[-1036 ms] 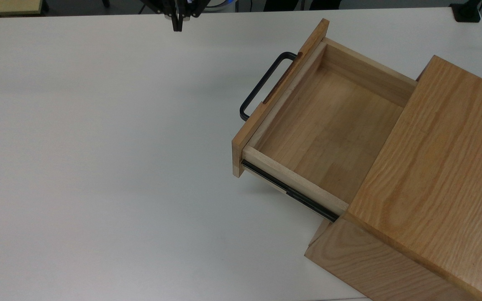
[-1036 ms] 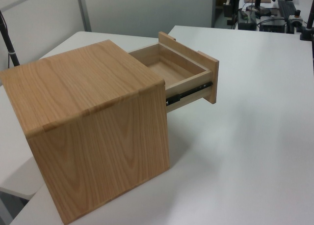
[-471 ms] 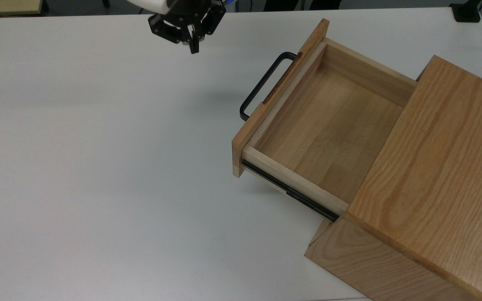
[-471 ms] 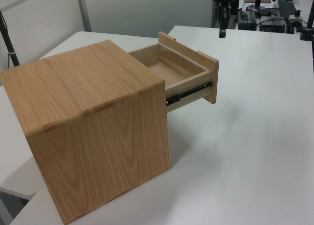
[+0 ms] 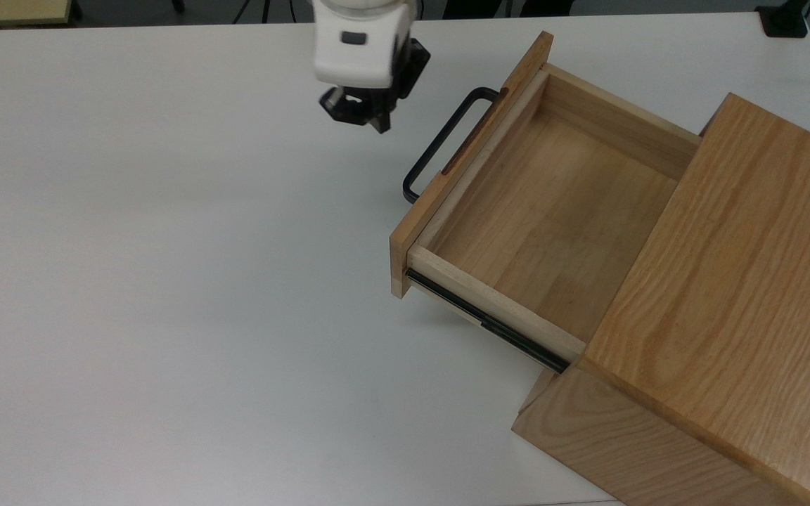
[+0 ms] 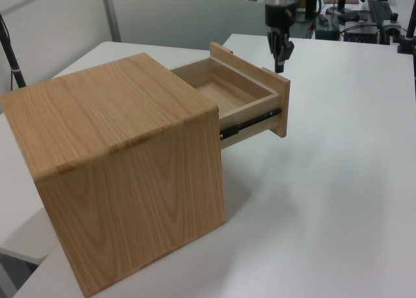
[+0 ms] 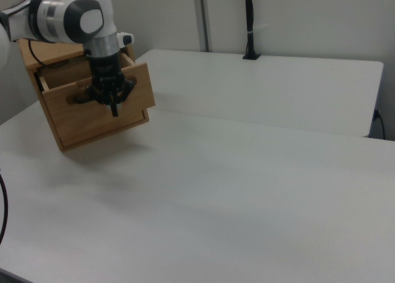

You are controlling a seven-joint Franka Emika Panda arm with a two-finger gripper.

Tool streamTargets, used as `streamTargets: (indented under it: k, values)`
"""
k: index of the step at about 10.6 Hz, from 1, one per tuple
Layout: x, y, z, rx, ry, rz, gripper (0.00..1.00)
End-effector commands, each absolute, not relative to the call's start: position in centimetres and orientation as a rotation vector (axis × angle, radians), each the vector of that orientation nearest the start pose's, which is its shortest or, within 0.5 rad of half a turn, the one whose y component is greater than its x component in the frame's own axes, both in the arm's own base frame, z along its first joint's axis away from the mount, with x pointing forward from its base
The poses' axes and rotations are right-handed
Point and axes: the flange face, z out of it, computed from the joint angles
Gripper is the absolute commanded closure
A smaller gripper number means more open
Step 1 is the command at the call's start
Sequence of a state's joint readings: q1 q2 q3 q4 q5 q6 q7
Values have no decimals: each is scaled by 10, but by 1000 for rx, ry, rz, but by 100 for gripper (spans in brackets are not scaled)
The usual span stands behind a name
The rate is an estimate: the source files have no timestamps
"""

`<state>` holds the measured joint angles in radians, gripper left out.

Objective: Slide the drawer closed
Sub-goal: 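Move the gripper down toward the open drawer's front panel, then push the drawer front with the gripper into the wooden cabinet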

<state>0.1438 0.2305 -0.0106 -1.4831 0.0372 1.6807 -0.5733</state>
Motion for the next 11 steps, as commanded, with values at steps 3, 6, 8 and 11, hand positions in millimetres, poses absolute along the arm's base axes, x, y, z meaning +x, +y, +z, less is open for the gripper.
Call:
streamTargets:
  k: [3,6,8,11]
  values:
    - [636,151,526,-2772,-1225,-170,100]
    - [647,174,522,-2728,-1216,-310,100]
    - [654,198,517,-2697,-1231,-426,100]
    - [664,232,520,-2643,-1149,-669,100]
